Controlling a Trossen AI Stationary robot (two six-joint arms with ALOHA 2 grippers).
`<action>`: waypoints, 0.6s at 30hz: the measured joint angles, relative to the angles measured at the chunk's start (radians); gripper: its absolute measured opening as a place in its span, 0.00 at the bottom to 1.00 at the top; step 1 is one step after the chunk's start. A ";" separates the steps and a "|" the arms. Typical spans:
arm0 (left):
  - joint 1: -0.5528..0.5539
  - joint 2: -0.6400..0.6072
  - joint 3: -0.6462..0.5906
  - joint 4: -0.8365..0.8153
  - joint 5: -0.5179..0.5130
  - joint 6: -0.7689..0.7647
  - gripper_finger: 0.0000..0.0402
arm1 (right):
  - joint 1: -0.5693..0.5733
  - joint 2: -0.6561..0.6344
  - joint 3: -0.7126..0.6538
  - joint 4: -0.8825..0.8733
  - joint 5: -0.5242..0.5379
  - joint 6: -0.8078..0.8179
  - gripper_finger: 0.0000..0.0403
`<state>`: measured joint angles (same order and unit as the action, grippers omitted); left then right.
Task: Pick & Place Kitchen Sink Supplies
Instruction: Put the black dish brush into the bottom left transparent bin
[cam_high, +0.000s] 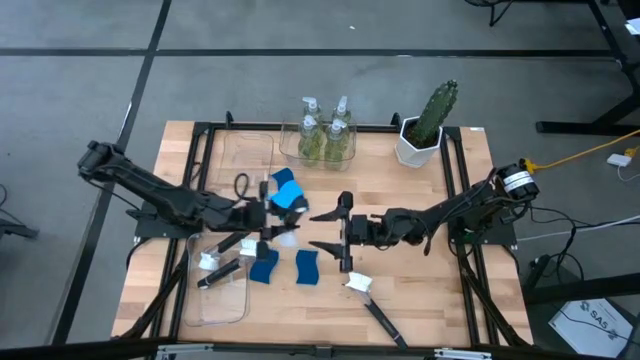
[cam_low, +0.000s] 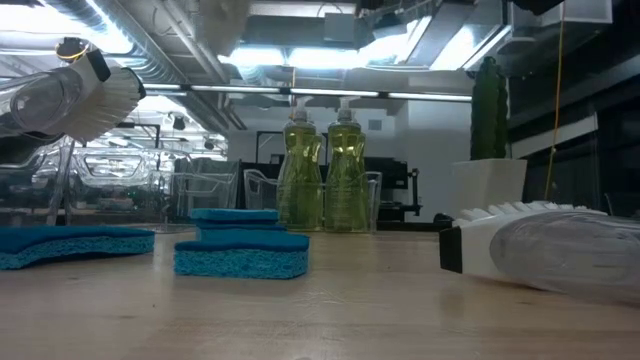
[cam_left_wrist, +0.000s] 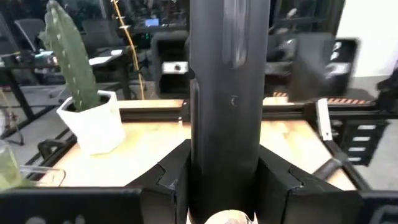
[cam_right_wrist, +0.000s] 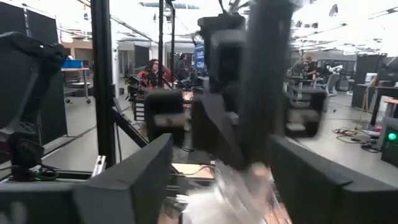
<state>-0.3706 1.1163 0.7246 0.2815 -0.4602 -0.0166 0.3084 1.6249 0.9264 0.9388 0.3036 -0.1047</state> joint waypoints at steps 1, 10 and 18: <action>-0.012 -0.020 0.000 -0.008 -0.007 0.000 0.29 | 0.000 0.000 0.000 -0.007 0.003 0.000 0.67; -0.115 -0.201 0.000 -0.162 0.100 -0.143 0.29 | 0.000 0.000 0.000 -0.145 0.015 0.077 0.78; -0.223 -0.300 0.000 -0.527 0.214 -0.473 0.29 | 0.000 0.000 0.000 -0.229 0.017 0.132 0.78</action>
<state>-0.5934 0.8164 0.7246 -0.2455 -0.2465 -0.4897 0.3080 1.6249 0.9260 0.7097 0.3207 0.0269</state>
